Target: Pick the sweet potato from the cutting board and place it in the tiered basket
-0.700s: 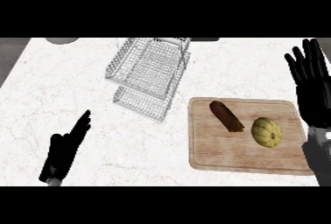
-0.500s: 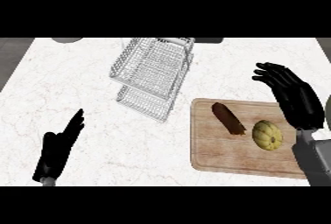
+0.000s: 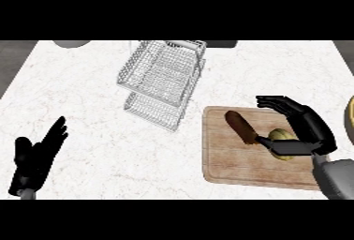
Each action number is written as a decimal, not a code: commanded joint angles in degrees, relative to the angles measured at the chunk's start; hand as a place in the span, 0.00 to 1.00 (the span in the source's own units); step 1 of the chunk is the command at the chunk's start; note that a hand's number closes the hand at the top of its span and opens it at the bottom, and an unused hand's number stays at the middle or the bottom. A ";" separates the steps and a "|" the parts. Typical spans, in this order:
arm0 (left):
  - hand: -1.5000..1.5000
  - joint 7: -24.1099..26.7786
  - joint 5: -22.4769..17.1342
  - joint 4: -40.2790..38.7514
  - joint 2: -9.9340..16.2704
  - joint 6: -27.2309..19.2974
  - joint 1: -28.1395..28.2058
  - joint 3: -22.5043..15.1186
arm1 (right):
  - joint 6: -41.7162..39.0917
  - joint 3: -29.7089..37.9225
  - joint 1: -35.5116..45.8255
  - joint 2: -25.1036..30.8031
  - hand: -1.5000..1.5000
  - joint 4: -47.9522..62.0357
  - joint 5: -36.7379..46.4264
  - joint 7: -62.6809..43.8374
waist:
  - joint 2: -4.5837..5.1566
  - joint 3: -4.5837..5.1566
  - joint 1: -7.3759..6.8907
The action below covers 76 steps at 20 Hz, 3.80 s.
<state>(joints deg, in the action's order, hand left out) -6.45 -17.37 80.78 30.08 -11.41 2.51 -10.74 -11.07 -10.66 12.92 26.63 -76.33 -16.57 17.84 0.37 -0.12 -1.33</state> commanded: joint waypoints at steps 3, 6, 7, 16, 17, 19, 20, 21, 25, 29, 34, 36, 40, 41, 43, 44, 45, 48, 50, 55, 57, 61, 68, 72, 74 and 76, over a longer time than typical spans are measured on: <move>0.50 0.70 -1.34 -0.70 0.48 1.86 0.58 1.00 | 8.19 -6.93 2.60 14.29 0.00 0.78 25.58 -3.02 | -0.44 0.55 -0.23; 0.50 1.89 -0.60 -2.88 0.33 2.22 -0.01 1.25 | 8.79 -10.94 7.28 14.97 0.00 0.97 32.19 -10.83 | -0.17 0.37 -0.31; 0.50 0.97 -1.72 -3.97 0.73 2.37 -1.94 2.96 | 5.79 -12.21 9.41 15.77 0.00 -0.83 32.52 -14.94 | -0.26 0.39 0.19; 0.50 1.78 -2.34 -6.86 2.22 7.19 -2.81 6.13 | -12.43 -19.14 20.14 5.70 0.00 -7.74 31.68 -37.44 | -0.41 0.18 0.89; 0.50 5.04 -0.41 -8.36 0.86 6.73 -0.44 5.75 | -13.73 -17.41 21.64 4.28 0.00 -6.54 31.31 -38.70 | -0.39 0.17 0.82; 0.50 -1.50 -0.46 -0.54 0.05 3.87 -0.70 4.96 | -15.43 -17.30 20.91 3.13 0.00 -5.25 32.17 -41.08 | -0.45 0.12 0.80; 0.50 1.39 0.09 -2.16 -0.85 4.78 1.20 4.67 | -17.90 -16.60 21.54 1.79 0.00 -6.90 29.90 -45.01 | -0.48 0.14 0.88; 0.50 1.90 -0.07 -8.32 -1.28 6.21 -3.17 6.30 | -18.41 -16.37 20.71 2.51 0.00 -5.70 31.71 -43.36 | -0.36 0.15 1.25; 0.50 0.71 1.25 -5.92 -1.64 5.18 -2.85 5.65 | -25.81 -16.18 24.40 0.04 0.00 -6.85 28.41 -55.34 | -0.44 0.17 1.31; 0.50 0.06 0.03 -1.18 -0.01 8.19 2.49 8.60 | -25.72 -13.67 22.87 -0.46 0.00 -5.67 33.68 -54.53 | -0.45 0.12 0.95; 0.50 -2.45 2.87 -2.37 -1.97 6.59 -1.44 9.12 | -28.91 -11.52 22.53 -1.01 0.00 -6.16 36.89 -56.48 | -0.40 0.11 1.07; 0.50 -0.72 3.19 -2.93 -2.68 7.90 0.38 10.14 | -30.48 -8.02 19.63 1.18 0.00 -7.32 36.44 -53.11 | -0.41 0.11 1.17; 0.50 -1.08 4.77 -3.16 -3.92 8.43 -0.43 10.75 | -33.69 -5.24 20.83 0.83 0.00 -3.32 37.35 -48.65 | -0.36 0.11 1.07; 0.50 -0.53 7.02 -4.11 -6.15 7.13 -0.68 9.00 | -33.53 -5.90 22.80 -3.00 0.00 -1.54 38.20 -51.72 | -0.34 0.12 1.00; 0.50 -0.10 3.86 -2.23 -3.72 10.98 1.91 12.39 | -32.91 -5.17 17.00 -0.22 0.00 -4.82 39.14 -47.89 | -0.40 0.10 1.05; 0.50 2.19 7.19 -5.57 -5.83 9.49 0.27 11.37 | -33.96 -3.59 17.86 -1.36 0.00 -4.91 39.11 -48.95 | -0.38 0.12 1.17; 0.50 -1.07 6.01 -5.37 -5.02 10.23 -2.32 12.02 | -37.71 -2.11 18.84 1.11 0.00 -4.66 37.54 -48.53 | -0.38 0.12 1.27; 0.50 1.13 6.40 -3.26 -5.08 11.73 1.42 13.30 | -31.89 -3.17 18.85 -0.17 0.00 2.10 44.57 -40.12 | -0.32 0.10 0.82; 0.50 -1.11 7.44 -2.31 -5.54 11.36 0.68 13.32 | -31.96 -2.25 20.52 -3.80 0.00 1.91 44.55 -42.39 | -0.36 0.10 0.89; 0.50 3.75 10.27 -10.41 -9.52 11.36 -3.14 13.69 | -30.73 -3.40 14.36 -3.74 0.00 -1.12 48.78 -38.57 | -0.34 0.13 1.34; 0.50 -1.15 9.65 -2.10 -7.87 11.04 0.64 14.28 | -25.80 -4.93 14.84 -4.85 0.00 5.18 52.46 -32.80 | -0.30 0.08 0.79; 0.50 -1.48 9.81 -5.83 -8.27 13.32 -2.24 16.81 | -29.39 -2.54 18.78 -8.70 0.00 6.09 53.51 -36.26 | -0.35 0.12 1.05; 0.50 1.89 11.92 -9.23 -10.14 15.06 -2.75 17.98 | -27.26 -1.24 17.84 -12.27 0.00 8.50 56.93 -35.14 | -0.34 0.12 1.16; 0.50 -2.99 12.25 -7.40 -10.63 14.32 -6.03 17.29 | -19.94 -3.51 18.83 -13.90 0.00 18.59 61.68 -29.19 | -0.20 0.11 1.00; 0.50 0.52 12.68 -3.87 -11.11 15.74 1.64 18.38 | -23.25 -1.98 17.96 -13.34 0.00 15.80 61.71 -30.40 | -0.35 0.11 0.95; 0.50 1.67 12.69 -8.37 -9.69 17.42 -2.30 20.11 | -23.19 -1.92 16.53 -12.67 0.00 16.11 62.16 -27.63 | -0.33 0.12 1.15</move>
<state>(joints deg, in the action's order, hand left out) -7.01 -5.14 76.77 19.89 3.99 2.15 7.74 -35.37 -12.42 31.01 13.95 -61.73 43.76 -13.00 -0.04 -0.02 -0.35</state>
